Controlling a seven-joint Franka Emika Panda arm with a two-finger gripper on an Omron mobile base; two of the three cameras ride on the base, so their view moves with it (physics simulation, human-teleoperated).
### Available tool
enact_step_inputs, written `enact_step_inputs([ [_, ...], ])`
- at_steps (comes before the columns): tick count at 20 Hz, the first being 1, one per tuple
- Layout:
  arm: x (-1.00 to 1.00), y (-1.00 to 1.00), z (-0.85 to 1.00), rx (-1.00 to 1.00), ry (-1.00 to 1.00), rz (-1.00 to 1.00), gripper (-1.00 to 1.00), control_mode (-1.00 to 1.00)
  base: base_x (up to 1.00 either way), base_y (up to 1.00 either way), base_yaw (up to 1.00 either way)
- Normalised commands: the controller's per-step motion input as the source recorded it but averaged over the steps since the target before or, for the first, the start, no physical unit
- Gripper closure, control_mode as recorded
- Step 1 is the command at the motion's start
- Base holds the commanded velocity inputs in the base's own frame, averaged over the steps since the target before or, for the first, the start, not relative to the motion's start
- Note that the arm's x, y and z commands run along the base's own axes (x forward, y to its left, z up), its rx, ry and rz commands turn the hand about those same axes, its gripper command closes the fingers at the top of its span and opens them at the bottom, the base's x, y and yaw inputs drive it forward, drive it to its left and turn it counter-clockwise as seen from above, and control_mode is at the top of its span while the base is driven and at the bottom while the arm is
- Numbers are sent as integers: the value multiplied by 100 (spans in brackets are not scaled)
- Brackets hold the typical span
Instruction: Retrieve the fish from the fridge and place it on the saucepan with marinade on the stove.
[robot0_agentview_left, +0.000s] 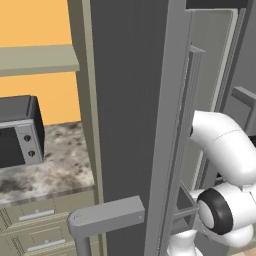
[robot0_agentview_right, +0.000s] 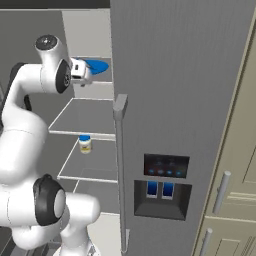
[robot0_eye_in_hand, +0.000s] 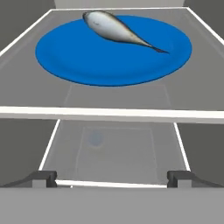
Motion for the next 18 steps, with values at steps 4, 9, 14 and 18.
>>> enact_step_inputs([
  [4,41,6,1,-2,9,5,-100,-100,0,0,0],
  [9,44,0,19,0,7,1,-100,-100,0,0,0],
  [14,-15,0,33,-1,-24,12,-100,-100,0,0,0],
  [18,1,0,22,0,-10,0,-100,-100,0,0,0],
])
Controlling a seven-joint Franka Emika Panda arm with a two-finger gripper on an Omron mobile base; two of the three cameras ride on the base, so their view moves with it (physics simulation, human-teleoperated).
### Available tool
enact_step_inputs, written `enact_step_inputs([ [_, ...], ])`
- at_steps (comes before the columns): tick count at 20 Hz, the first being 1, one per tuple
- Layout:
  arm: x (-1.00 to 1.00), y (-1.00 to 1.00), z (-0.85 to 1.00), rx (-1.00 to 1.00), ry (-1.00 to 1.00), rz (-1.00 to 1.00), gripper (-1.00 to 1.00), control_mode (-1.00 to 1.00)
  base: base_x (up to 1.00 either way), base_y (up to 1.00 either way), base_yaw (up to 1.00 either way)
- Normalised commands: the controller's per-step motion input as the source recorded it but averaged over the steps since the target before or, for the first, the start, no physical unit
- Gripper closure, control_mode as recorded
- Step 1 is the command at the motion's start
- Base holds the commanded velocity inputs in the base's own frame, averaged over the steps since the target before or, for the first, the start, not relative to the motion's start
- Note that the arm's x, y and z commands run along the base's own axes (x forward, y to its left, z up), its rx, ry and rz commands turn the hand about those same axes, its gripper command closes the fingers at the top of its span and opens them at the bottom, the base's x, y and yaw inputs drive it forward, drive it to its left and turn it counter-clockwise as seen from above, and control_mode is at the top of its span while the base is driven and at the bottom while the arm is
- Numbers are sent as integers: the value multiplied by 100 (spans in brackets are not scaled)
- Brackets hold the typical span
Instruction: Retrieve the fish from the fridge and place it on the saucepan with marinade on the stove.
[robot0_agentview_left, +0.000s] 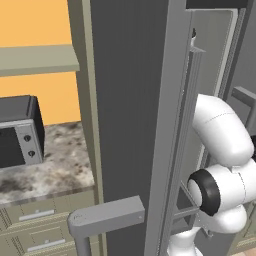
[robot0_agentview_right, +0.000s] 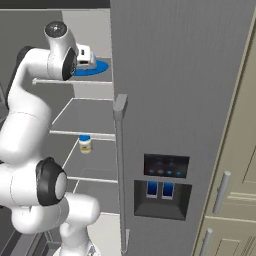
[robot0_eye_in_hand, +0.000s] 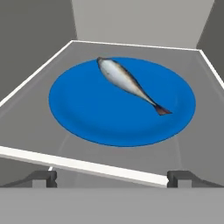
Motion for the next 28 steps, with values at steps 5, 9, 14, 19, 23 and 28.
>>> enact_step_inputs([
  [5,35,5,24,0,0,0,-100,-100,0,0,0],
  [9,57,10,0,-2,0,0,-100,-100,0,0,0],
  [14,64,7,0,-3,0,0,-100,-100,0,0,0],
  [19,57,8,-11,-5,0,0,-100,-100,0,0,0],
  [23,52,8,-16,-3,0,0,-100,-100,0,0,0],
  [28,36,4,-12,-1,0,2,-100,-100,0,0,0],
])
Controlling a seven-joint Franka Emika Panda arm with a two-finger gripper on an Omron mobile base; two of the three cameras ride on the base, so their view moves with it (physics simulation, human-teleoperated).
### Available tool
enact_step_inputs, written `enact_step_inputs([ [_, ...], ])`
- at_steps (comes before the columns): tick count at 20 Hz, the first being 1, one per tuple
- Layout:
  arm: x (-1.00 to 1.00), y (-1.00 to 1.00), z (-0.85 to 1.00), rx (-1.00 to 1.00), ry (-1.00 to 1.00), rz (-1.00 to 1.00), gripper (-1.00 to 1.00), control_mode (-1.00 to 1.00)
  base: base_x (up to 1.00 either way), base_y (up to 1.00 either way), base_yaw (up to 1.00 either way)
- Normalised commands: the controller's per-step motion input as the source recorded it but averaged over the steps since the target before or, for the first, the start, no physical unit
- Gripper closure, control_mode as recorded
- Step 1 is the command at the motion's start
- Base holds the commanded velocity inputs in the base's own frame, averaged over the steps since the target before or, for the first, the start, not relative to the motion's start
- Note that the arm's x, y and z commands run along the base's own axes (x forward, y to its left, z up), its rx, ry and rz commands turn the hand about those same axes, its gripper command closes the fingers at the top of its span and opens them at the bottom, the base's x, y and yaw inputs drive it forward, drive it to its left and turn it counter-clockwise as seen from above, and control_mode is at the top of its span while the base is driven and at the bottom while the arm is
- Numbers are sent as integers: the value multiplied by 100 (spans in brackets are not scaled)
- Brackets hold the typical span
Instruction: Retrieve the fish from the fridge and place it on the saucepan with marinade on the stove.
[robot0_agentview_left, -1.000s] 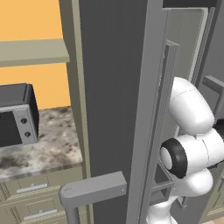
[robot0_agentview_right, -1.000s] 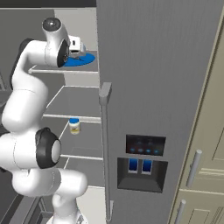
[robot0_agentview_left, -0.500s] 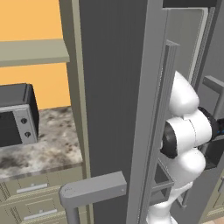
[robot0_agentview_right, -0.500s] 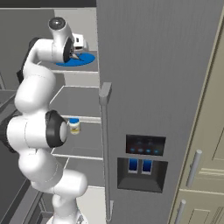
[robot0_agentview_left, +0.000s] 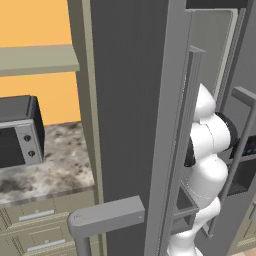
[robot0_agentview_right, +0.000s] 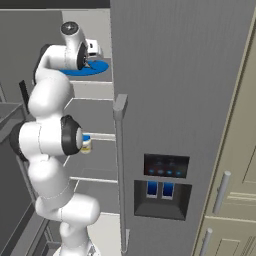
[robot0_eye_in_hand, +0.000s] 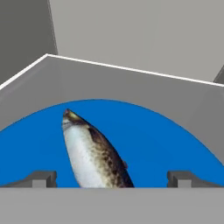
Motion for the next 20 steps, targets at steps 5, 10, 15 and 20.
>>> enact_step_inputs([
  [5,23,0,-9,0,0,2,-100,-100,0,0,0],
  [10,1,0,-22,0,0,1,-100,-100,0,0,0],
  [15,0,0,-27,0,2,0,100,-100,0,0,0],
  [20,0,0,0,1,0,0,100,-100,0,0,0],
])
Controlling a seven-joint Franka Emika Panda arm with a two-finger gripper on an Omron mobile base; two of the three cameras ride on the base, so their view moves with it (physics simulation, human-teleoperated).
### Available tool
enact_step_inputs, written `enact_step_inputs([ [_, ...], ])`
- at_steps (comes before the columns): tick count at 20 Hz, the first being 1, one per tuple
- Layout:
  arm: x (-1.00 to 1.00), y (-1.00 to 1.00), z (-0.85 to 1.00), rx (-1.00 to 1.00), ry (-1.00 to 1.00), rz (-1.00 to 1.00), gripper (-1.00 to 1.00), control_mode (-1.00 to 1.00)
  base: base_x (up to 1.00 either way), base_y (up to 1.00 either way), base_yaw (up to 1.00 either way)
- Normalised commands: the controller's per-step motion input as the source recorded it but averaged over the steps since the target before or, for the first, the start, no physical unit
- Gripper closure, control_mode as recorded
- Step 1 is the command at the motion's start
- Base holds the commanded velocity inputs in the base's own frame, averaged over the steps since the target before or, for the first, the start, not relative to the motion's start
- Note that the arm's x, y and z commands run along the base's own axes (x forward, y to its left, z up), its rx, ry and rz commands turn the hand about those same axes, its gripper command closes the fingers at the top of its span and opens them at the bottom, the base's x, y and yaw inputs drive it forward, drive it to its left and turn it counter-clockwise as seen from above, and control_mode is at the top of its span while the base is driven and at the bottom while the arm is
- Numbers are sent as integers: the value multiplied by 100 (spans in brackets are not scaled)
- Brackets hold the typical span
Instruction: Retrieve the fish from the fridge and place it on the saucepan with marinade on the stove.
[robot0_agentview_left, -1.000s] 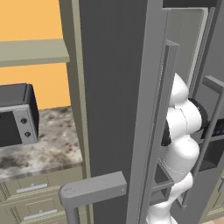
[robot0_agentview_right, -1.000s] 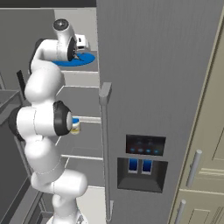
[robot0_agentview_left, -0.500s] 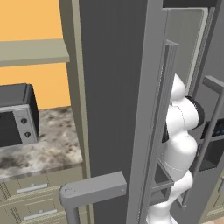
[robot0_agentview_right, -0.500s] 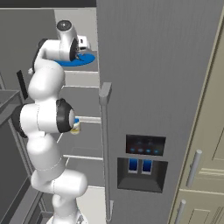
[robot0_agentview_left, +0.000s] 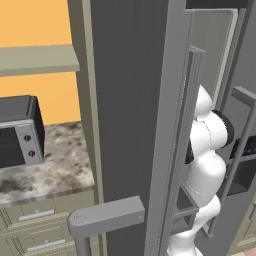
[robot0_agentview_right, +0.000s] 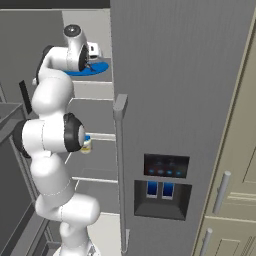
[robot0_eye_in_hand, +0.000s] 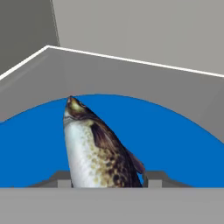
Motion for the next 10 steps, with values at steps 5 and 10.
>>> enact_step_inputs([
  [5,-20,0,19,6,-21,-2,100,-100,0,0,0],
  [10,-8,-1,5,2,-4,-1,100,-100,0,0,0],
])
